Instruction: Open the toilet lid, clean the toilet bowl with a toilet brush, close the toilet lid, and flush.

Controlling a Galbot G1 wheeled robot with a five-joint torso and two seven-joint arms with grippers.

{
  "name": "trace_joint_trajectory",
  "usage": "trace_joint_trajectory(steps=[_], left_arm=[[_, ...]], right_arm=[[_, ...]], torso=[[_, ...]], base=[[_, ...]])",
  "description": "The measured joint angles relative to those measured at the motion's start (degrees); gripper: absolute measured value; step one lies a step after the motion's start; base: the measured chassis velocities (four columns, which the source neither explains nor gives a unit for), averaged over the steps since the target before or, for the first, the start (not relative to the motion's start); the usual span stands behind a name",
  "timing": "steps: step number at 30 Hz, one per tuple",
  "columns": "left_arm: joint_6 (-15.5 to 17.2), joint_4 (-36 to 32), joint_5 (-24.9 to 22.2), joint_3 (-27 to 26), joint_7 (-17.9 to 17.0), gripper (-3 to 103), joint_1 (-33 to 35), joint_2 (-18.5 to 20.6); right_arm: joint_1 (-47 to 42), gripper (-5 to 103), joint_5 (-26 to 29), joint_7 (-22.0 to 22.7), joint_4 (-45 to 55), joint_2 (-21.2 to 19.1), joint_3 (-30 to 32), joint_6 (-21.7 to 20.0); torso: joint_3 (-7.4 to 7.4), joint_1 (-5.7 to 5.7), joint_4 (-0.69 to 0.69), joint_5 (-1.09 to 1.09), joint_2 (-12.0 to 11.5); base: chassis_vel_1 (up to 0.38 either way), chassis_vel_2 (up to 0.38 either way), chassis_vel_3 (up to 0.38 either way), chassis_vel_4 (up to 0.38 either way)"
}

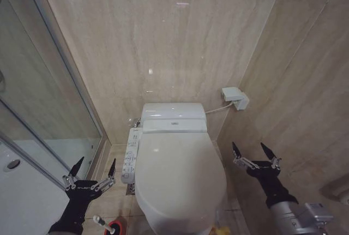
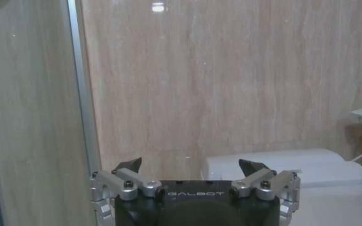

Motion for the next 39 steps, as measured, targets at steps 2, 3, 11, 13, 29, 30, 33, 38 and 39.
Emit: trace_joint_trajectory(steps=[2,3,11,13,29,30,33,38,39], left_arm=[[0.00,0.00,0.00,0.00,0.00,100,0.00,0.00],[0.00,0.00,0.00,0.00,0.00,100,0.00,0.00],[0.00,0.00,0.00,0.00,0.00,100,0.00,0.00],[0.00,0.00,0.00,0.00,0.00,100,0.00,0.00],[0.00,0.00,0.00,0.00,0.00,100,0.00,0.00],[0.00,0.00,0.00,0.00,0.00,100,0.00,0.00],[0.00,0.00,0.00,0.00,0.00,100,0.00,0.00],[0.00,0.00,0.00,0.00,0.00,100,0.00,0.00],[0.00,0.00,0.00,0.00,0.00,100,0.00,0.00]], right_arm=[[-0.09,100,-1.04,1.14,0.01,0.35,-0.95,3.57],[-0.09,100,-1.04,1.14,0.01,0.35,-0.95,3.57],[-0.32,100,-1.48,1.99,-0.07,-0.91,-2.14,6.41],[-0.21,100,-1.48,1.66,-0.38,-1.08,-2.53,6.40],[-0.49,100,-0.23,0.15,0.05,-1.42,-2.28,5.36],[-0.49,100,-0.15,0.11,0.05,-1.46,-2.27,5.36],[-0.50,100,0.45,0.07,0.07,-1.51,-2.21,5.33],[-0.56,100,0.62,0.07,0.09,-1.32,-2.20,5.08],[-0.66,100,0.60,0.07,0.09,-1.27,-2.21,4.93]], torso=[[0.00,0.00,0.00,0.00,0.00],[0.00,0.00,0.00,0.00,0.00],[0.00,0.00,0.00,0.00,0.00],[0.00,0.00,0.00,0.01,0.00],[0.00,0.00,0.00,0.01,0.00],[0.00,0.00,0.00,0.01,0.00],[0.00,0.00,0.00,0.01,0.00],[0.00,0.00,0.00,0.01,0.00],[0.00,0.00,0.00,0.01,0.00]], base=[[0.000,0.000,0.000,0.000],[0.000,0.000,0.000,0.000],[0.000,0.000,0.000,0.000],[0.000,0.000,0.000,0.000],[0.000,0.000,0.000,0.000],[0.000,0.000,0.000,0.000],[0.000,0.000,0.000,0.000],[0.000,0.000,0.000,0.000],[0.000,0.000,0.000,0.000]])
